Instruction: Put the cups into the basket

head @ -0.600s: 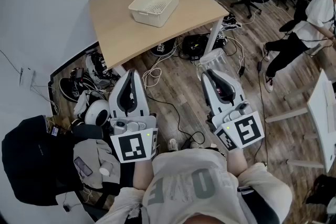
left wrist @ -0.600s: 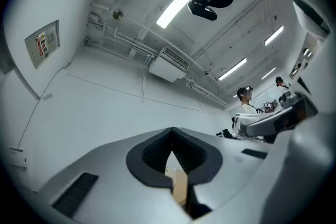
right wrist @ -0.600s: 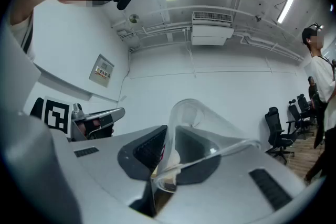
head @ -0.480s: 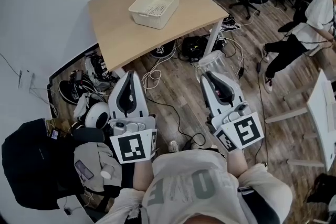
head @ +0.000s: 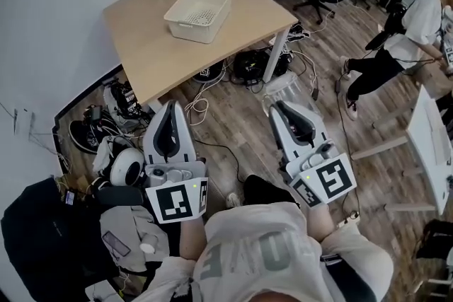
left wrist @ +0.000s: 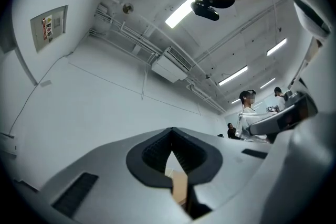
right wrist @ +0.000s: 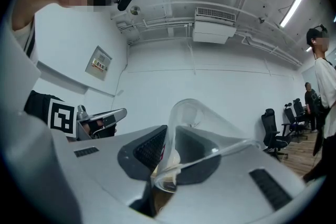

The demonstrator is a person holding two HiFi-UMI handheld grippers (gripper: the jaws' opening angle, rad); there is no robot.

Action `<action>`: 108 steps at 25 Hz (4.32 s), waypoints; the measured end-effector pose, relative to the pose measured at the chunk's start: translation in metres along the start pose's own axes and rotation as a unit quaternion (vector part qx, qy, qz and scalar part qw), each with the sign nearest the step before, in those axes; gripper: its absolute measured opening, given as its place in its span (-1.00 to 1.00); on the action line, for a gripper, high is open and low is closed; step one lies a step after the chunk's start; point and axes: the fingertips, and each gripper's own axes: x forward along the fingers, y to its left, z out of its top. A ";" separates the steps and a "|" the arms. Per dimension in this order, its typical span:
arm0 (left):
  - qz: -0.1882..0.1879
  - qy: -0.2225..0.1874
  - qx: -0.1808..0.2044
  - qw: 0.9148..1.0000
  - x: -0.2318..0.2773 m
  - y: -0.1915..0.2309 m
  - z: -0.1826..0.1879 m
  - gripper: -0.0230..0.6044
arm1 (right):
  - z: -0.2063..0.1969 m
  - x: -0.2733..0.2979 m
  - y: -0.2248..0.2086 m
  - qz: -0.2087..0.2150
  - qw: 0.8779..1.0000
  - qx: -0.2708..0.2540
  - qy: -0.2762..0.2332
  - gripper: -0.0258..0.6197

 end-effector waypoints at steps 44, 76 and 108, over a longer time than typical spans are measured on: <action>0.050 0.039 0.031 0.997 0.331 0.065 -0.131 -0.91 | -0.063 0.311 -0.235 0.065 0.998 -0.008 0.018 -0.80; 0.053 0.023 -0.007 0.998 0.535 0.215 -0.225 -0.91 | -0.076 0.564 -0.284 0.067 0.993 -0.089 0.041 -0.81; 0.109 0.101 -0.002 0.989 0.552 0.233 -0.297 -0.91 | -0.263 0.660 -0.260 0.344 0.811 -0.392 0.266 -0.81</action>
